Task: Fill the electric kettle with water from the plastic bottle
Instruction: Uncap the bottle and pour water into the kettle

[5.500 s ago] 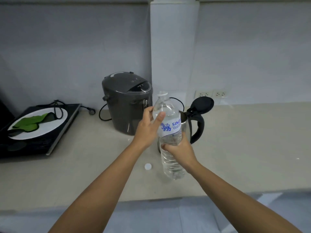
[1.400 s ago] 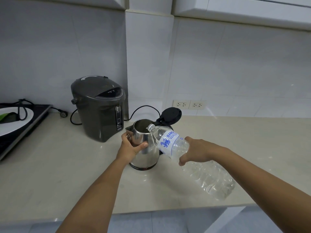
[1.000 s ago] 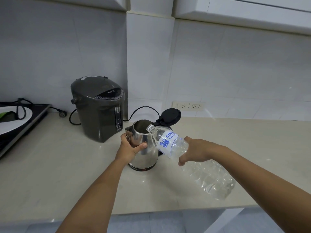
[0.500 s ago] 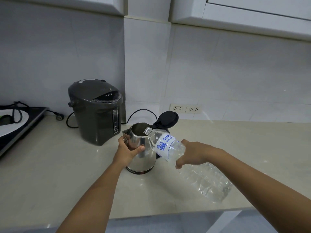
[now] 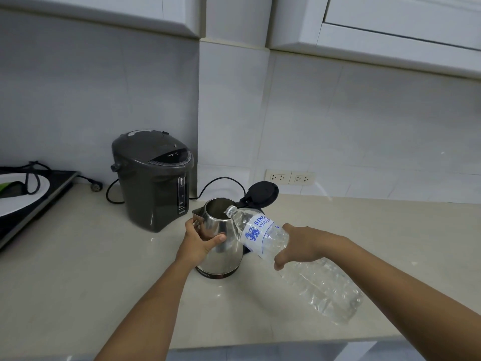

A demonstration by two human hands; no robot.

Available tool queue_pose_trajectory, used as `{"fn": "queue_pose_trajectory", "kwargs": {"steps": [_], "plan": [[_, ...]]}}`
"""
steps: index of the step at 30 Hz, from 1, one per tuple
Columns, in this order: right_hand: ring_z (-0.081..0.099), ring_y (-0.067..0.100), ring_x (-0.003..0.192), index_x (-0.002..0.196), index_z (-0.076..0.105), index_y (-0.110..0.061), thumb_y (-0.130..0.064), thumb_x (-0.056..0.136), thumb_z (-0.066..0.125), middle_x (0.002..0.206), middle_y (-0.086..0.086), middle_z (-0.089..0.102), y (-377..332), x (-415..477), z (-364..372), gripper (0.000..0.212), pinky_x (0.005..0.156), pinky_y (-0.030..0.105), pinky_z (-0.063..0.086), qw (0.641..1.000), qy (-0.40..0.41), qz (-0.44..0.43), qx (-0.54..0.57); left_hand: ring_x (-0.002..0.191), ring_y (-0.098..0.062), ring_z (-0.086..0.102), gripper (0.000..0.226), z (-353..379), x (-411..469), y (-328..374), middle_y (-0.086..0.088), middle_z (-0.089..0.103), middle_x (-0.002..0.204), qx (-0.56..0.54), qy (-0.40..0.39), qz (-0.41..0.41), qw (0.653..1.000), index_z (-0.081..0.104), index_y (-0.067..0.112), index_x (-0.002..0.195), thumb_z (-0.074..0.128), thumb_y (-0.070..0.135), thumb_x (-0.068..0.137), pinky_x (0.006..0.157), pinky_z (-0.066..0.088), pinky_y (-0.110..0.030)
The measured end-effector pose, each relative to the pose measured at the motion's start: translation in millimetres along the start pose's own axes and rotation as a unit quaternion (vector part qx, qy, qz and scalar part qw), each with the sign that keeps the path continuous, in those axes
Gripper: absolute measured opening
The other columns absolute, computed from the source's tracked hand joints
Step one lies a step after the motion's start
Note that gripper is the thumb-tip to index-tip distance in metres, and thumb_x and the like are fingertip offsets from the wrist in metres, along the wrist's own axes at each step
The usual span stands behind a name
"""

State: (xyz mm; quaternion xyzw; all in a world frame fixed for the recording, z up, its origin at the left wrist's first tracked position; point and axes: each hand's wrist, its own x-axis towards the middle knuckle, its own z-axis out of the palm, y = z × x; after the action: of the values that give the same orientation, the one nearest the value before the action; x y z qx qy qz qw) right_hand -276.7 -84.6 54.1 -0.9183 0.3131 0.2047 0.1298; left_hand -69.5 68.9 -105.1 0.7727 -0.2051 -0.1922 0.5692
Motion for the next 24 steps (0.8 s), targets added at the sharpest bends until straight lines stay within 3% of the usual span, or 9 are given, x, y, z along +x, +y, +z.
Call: {"fn": "queue_pose_trajectory", "kwargs": {"steps": [11,16,21,24], "plan": [[0.064,0.022,0.099,0.130,0.037,-0.027,-0.059,0.063,0.075,0.094,-0.009,0.055,0.4,0.2,-0.8,0.083,0.088,0.037,0.052,1.000,-0.006,0.001,0.004,0.127,-0.023,0.050,0.098,0.1,-0.3,-1.1,-0.004,0.047,0.139,-0.004,0.000,-0.003,1.000,0.022,0.022,0.141,0.085,0.044,0.069,0.099,0.042,-0.033],[0.059,0.023,0.101,0.141,0.029,-0.026,-0.059,0.065,0.074,0.106,-0.005,0.056,2.7,1.0,7.4,0.094,0.091,0.038,0.051,1.000,-0.002,0.003,0.018,0.128,-0.024,0.049,0.095,1.0,-3.8,2.2,-0.006,0.046,0.143,-0.005,-0.006,-0.008,1.000,0.021,0.022,0.143,0.083,0.040,0.074,0.100,0.040,-0.033],[0.060,0.021,0.099,0.144,0.026,-0.028,-0.057,0.064,0.076,0.108,-0.004,0.059,8.6,0.7,29.7,0.098,0.088,0.036,0.052,0.997,0.019,0.000,0.080,0.123,-0.021,0.054,0.092,2.2,-10.2,4.4,0.000,0.051,0.139,0.000,-0.006,-0.013,1.000,0.023,0.027,0.143,0.081,0.044,0.074,0.099,0.041,-0.032],[0.062,0.019,0.095,0.135,0.034,-0.029,-0.054,0.063,0.078,0.100,-0.005,0.061,11.9,2.6,51.0,0.089,0.089,0.038,0.053,0.990,0.041,-0.003,0.135,0.119,-0.019,0.059,0.090,-1.9,-14.7,6.3,0.004,0.058,0.130,0.034,-0.007,-0.024,0.999,0.025,0.034,0.142,0.079,0.052,0.072,0.102,0.045,-0.038]]}}
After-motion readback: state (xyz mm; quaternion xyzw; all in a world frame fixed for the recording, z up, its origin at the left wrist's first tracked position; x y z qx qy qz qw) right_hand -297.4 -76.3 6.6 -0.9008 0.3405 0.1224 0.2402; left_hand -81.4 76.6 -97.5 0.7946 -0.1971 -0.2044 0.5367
